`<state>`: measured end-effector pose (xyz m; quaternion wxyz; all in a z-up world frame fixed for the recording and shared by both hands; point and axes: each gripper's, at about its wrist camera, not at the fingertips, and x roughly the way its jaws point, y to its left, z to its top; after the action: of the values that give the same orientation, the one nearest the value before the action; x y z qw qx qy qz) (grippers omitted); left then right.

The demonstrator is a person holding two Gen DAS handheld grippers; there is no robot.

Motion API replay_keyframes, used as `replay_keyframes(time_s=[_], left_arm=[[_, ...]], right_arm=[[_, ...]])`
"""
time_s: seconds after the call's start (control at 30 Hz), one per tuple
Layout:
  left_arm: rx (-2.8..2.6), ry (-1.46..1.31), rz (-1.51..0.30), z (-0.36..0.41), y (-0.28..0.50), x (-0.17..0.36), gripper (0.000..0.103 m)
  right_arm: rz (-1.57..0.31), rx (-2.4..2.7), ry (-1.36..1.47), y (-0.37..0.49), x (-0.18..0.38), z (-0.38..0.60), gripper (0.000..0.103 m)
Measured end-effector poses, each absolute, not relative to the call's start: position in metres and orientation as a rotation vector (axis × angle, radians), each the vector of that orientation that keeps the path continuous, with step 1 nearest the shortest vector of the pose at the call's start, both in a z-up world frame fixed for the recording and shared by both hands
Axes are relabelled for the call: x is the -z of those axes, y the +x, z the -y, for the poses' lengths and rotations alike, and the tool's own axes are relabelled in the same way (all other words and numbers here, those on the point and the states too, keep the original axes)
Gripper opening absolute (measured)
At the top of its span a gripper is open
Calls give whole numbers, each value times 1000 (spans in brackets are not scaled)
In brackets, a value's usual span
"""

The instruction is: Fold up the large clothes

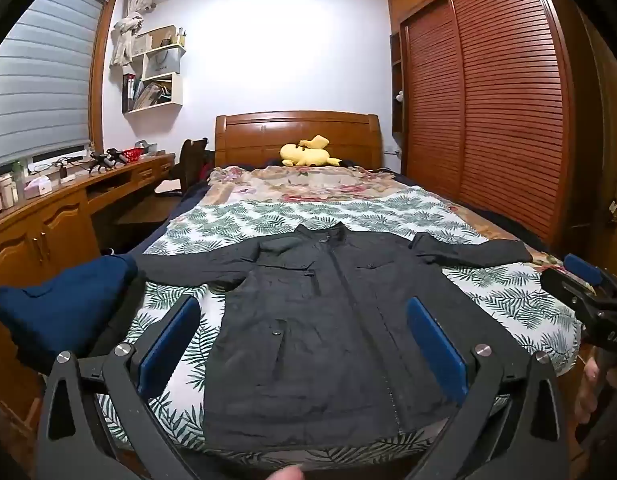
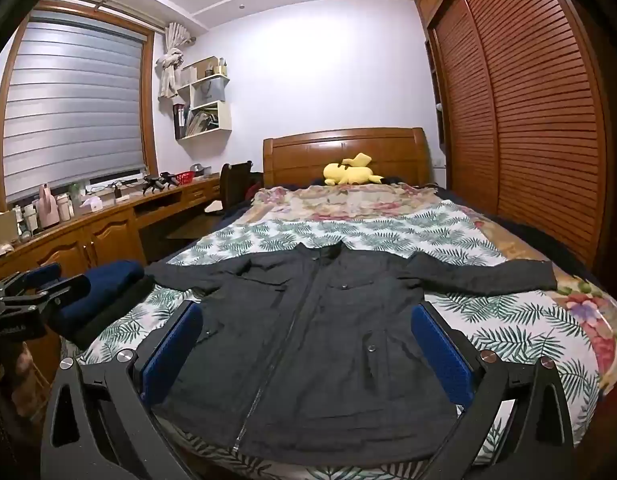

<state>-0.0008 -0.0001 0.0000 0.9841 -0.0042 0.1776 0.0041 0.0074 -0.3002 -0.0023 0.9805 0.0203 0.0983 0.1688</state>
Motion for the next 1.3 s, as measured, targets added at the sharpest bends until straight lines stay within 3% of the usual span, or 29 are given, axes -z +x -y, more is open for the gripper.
replay_keyframes(time_s=[1.3], left_arm=[[-2,2,-322,6,-19,-15,103]], right_arm=[[-194,-344,38,4,1,301,103]])
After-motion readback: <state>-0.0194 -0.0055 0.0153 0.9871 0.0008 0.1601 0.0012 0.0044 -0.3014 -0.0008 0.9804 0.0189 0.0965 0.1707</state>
